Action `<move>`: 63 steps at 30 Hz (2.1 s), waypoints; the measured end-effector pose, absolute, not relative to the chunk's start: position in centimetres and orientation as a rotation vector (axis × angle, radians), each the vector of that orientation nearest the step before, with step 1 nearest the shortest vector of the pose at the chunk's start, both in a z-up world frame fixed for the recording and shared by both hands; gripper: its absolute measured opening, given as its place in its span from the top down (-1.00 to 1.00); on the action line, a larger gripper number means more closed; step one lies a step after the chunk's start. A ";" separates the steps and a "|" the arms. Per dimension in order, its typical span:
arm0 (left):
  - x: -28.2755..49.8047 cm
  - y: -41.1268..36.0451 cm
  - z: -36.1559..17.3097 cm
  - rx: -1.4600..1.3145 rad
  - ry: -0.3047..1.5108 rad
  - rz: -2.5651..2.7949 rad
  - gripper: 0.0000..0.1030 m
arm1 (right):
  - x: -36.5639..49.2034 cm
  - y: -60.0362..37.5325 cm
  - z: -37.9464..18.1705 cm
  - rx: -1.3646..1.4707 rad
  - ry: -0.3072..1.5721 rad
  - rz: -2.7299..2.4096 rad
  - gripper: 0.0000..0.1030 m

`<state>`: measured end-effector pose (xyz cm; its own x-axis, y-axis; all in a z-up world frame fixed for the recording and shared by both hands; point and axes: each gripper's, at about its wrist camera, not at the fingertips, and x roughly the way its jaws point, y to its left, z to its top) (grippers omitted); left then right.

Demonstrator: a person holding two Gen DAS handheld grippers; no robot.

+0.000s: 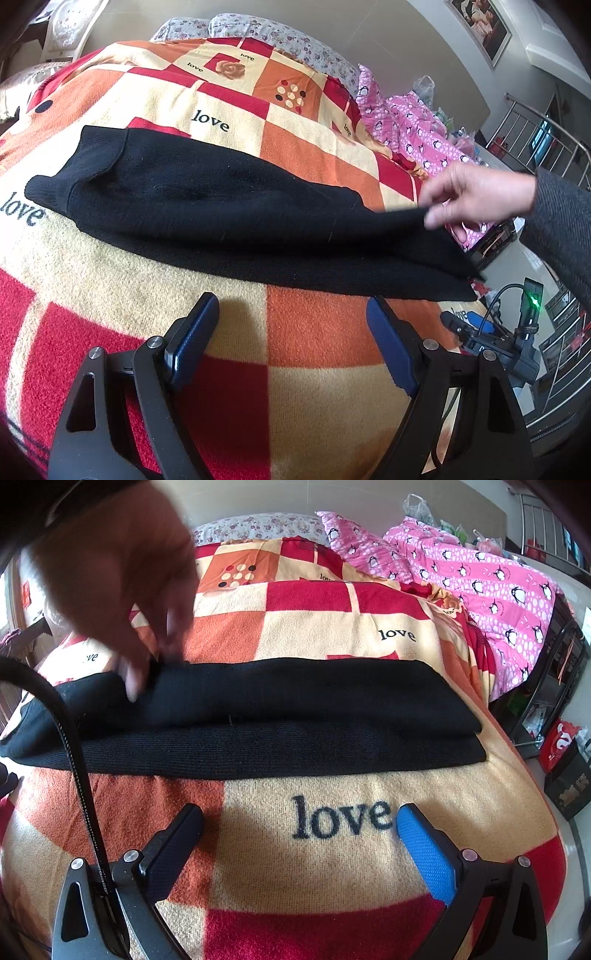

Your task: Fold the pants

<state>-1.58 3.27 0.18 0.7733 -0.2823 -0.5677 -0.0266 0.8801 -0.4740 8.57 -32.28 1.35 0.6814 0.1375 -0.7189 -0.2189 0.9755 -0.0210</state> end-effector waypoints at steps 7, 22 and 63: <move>-1.3 2.9 0.0 -0.467 0.681 -0.136 -0.60 | 8.5 -32.3 1.3 -0.108 0.796 0.200 -1.00; -1.5 3.2 0.0 -0.490 0.678 -0.149 -0.60 | 8.6 -32.0 1.4 -0.108 0.795 0.201 -1.00; 2.6 19.0 -0.7 -1.129 0.704 0.048 -0.60 | 8.4 -32.0 1.3 -0.107 0.793 0.199 -1.00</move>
<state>2.60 18.98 -0.72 0.7855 -0.3071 -0.5373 -0.3773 0.4506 -0.8091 8.37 -31.99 1.28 0.6843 0.1372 -0.7162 -0.2177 0.9758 -0.0210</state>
